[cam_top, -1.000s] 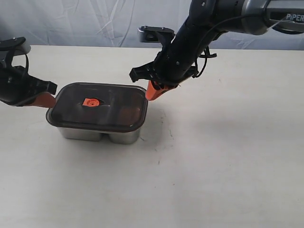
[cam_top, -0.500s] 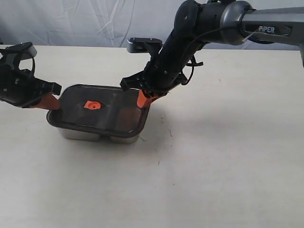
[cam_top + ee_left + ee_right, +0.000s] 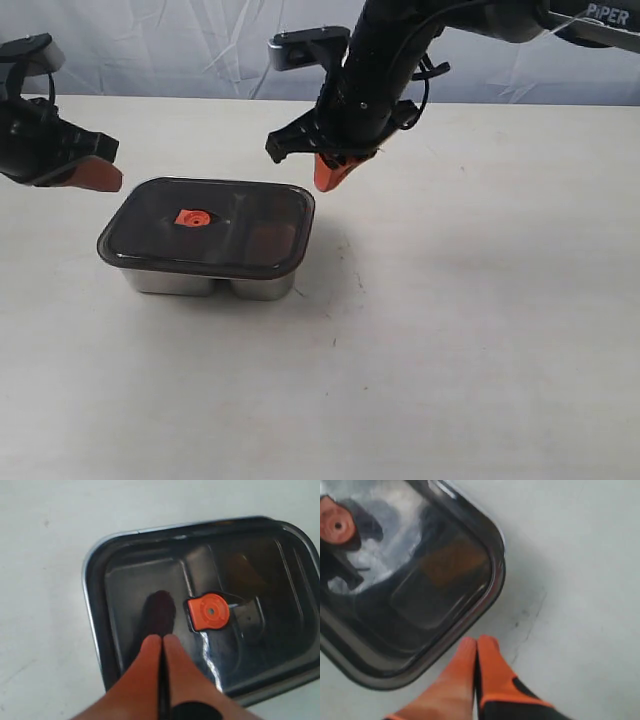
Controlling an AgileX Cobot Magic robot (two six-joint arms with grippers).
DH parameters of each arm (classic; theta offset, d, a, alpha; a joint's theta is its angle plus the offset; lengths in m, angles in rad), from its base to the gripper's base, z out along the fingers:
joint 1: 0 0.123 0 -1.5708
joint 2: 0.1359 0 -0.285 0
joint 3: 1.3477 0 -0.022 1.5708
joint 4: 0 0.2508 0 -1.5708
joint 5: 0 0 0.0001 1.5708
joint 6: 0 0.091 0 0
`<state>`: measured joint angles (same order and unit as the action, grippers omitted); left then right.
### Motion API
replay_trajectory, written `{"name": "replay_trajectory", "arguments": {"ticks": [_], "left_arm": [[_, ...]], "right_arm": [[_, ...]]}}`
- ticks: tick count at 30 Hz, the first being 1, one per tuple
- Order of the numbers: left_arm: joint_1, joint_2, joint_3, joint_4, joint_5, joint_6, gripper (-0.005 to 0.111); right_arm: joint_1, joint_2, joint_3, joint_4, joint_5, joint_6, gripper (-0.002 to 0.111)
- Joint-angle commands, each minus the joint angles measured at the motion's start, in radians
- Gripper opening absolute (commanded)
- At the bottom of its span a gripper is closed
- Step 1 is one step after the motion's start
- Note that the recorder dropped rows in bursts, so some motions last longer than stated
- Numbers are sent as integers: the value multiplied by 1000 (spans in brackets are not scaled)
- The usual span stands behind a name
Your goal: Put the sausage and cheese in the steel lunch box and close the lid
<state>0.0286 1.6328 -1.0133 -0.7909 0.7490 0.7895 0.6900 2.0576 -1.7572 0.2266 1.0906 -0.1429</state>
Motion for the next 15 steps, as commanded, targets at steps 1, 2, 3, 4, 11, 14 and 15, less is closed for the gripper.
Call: {"name": "replay_trajectory", "arguments": {"ticks": [1, 2, 3, 4, 11, 14, 15], "left_arm": [[-2, -11, -3, 1, 67, -1, 0], [-2, -11, -1, 1, 67, -1, 0], [-2, -9, -1, 12, 74, -6, 0], [-2, -7, -1, 19, 84, -9, 0], [-2, 28, -1, 46, 122, -53, 0], [-2, 43, -1, 47, 144, -53, 0], [-2, 48, -1, 47, 144, -53, 0]], "right_arm": [[-1, -5, -3, 77, 63, -41, -1], [-1, -5, -3, 100, 65, -48, -1], [-1, -5, -3, 114, 69, -50, -1], [-1, -5, -3, 116, 75, -50, -1], [44, -3, 20, 120, 117, -68, -1], [68, -1, 49, 118, 113, -68, -1], [70, -1, 60, 121, 113, -68, -1]]}}
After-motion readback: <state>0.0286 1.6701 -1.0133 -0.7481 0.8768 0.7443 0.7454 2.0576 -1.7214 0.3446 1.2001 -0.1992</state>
